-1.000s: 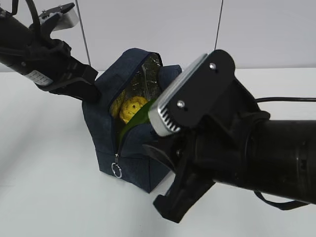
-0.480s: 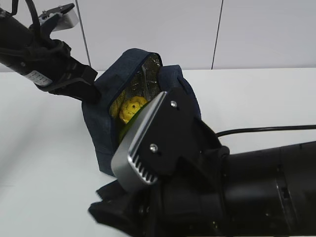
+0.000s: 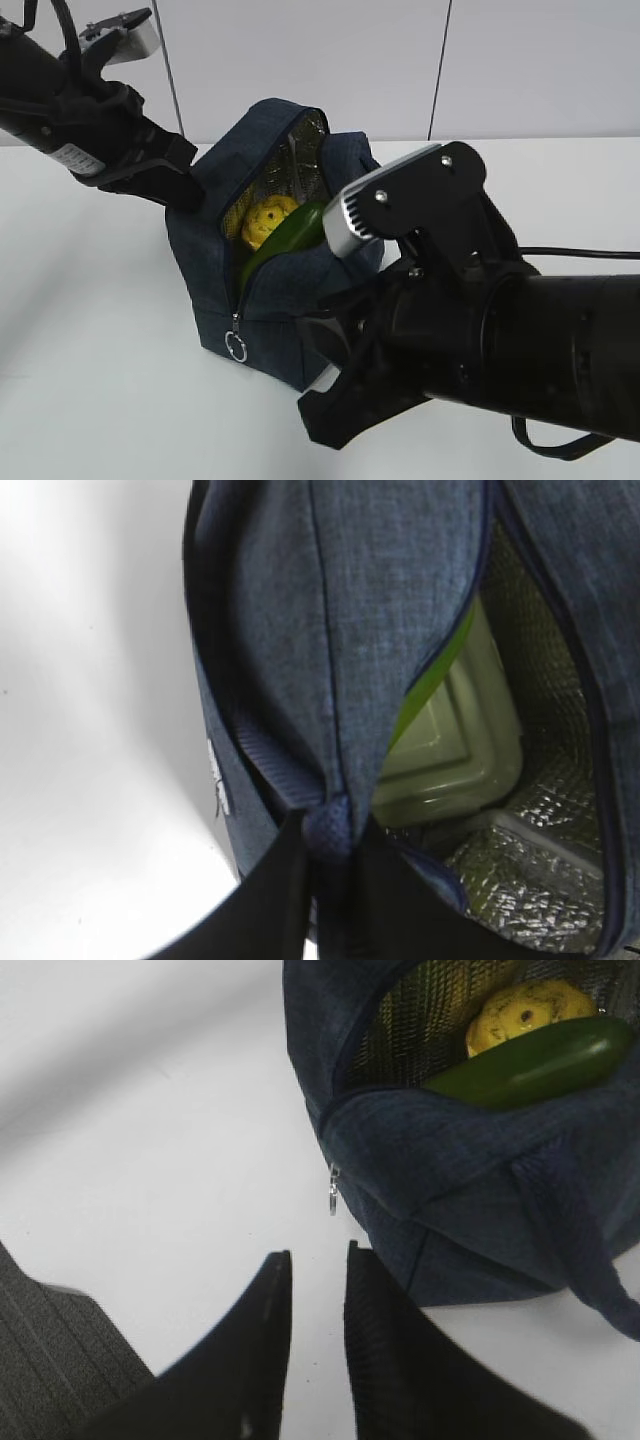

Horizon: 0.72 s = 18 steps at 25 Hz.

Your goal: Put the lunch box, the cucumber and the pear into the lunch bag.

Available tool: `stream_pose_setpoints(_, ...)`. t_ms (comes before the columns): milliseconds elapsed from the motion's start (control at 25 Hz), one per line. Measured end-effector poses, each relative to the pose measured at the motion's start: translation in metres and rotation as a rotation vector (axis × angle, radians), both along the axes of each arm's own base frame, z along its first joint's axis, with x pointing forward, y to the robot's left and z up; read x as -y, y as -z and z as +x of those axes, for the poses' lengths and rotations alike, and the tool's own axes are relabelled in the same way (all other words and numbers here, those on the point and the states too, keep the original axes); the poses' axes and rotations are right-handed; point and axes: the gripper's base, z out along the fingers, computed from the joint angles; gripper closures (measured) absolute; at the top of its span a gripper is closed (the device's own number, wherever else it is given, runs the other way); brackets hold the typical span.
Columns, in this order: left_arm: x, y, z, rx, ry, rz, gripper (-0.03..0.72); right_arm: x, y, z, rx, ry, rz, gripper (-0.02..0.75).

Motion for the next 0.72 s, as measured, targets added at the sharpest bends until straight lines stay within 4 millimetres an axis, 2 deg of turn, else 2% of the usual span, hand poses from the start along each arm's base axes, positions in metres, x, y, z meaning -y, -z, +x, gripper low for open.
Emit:
stream_pose_setpoints(280,0.0,-0.0001,0.0001,0.001,0.001,0.0,0.669,-0.0072,-0.0015,-0.0082,0.009,-0.137,0.018,0.579)
stream_pose_setpoints(560,0.0001,0.0,-0.0001,0.0,0.001,-0.001,0.669,-0.0069,-0.0017,-0.0075,-0.004,-0.118,0.029,0.579)
stream_pose_setpoints(720,0.0001,0.0001,-0.0004,-0.004,0.004,0.0,0.669,-0.0024,-0.0003,-0.0026,0.088,-0.113,-0.066,0.601)
